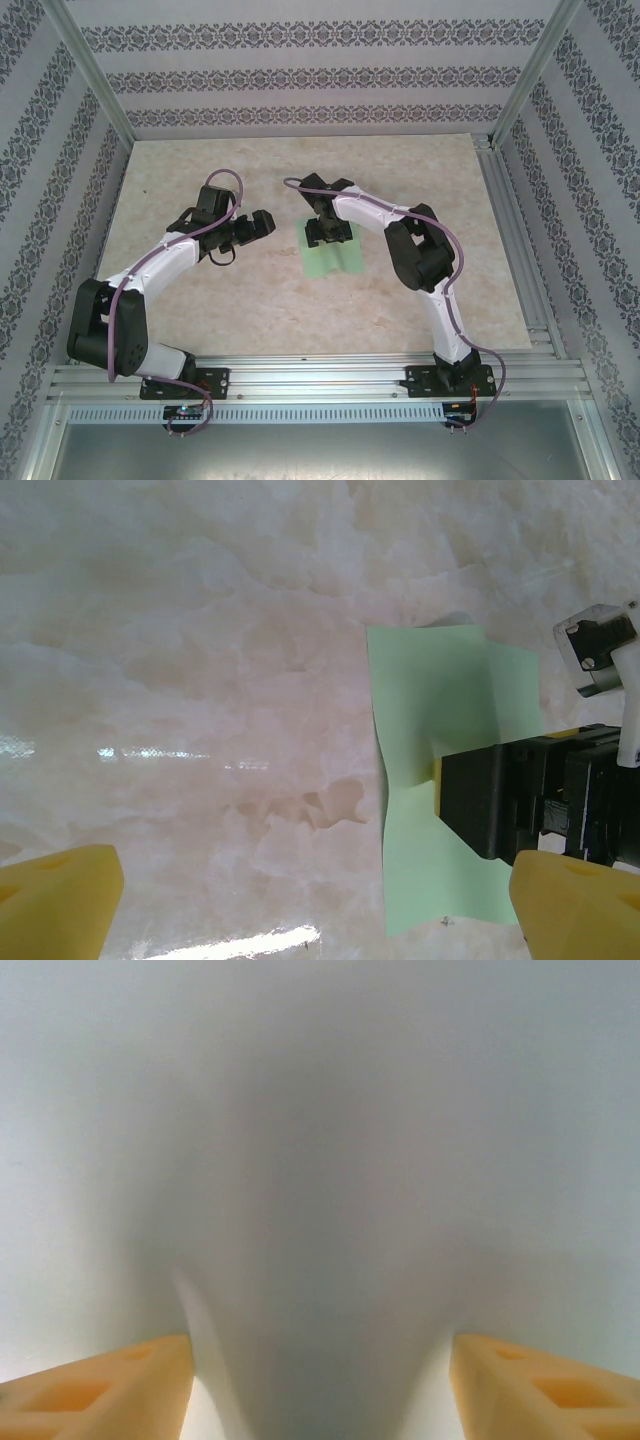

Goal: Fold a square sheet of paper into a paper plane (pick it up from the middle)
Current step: Fold the square sheet of paper in half at the center of the table.

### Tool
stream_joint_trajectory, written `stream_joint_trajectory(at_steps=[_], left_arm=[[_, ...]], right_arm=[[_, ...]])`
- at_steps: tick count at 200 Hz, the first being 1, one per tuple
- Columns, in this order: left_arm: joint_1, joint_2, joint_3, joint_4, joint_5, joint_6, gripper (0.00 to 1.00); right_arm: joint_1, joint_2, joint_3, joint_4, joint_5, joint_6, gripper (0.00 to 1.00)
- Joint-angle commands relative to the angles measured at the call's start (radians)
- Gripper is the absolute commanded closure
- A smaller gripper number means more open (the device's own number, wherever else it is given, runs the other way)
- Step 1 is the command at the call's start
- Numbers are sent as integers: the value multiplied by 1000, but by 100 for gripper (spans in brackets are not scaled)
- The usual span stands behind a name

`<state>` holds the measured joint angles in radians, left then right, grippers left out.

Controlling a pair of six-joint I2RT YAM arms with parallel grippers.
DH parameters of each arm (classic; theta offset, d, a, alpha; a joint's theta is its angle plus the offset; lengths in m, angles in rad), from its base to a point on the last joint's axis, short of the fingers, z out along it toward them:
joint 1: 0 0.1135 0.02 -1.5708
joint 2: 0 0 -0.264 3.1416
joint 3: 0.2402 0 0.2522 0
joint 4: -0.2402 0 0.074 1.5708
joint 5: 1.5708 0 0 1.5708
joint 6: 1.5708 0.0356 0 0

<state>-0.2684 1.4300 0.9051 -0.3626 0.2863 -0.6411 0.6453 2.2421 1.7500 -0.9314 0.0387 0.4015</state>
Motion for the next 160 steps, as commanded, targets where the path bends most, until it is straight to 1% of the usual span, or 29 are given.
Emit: stream_joint_trajectory(at_steps=[1, 17, 21, 24, 30, 62, 88, 109, 127, 145, 160], left_arm=[[13, 1, 34, -12, 14, 6, 0], [12, -1, 34, -13, 12, 6, 0], [12, -3, 35, -13, 13, 4, 0], [13, -3, 34, -13, 13, 3, 0], [13, -2, 34, -13, 13, 3, 0], [12, -4, 35, -15, 16, 1, 0], [13, -9, 35, -15, 13, -1, 0], [12, -12, 40, -17, 15, -2, 0], [13, -16, 42, -14, 18, -4, 0], [12, -16, 48, -14, 25, -7, 0], [13, -16, 48, -8, 38, -10, 0]], right_arm=[[1, -33, -3, -16, -36, 13, 34], [-4, -60, -1, -16, -45, 19, 37], [-4, -67, -2, -17, -46, 22, 40], [-4, -70, 0, -16, -50, 23, 44], [-6, -81, 2, -17, -56, 24, 46], [-8, -137, -2, -10, -81, 41, 44], [-14, -183, -37, 40, -166, 63, 45], [-23, -231, -89, 125, -247, 108, 45], [-38, -277, -159, 236, -347, 149, 46], [-56, -310, -224, 314, -399, 184, 46], [-81, -344, -310, 387, -429, 206, 46]])
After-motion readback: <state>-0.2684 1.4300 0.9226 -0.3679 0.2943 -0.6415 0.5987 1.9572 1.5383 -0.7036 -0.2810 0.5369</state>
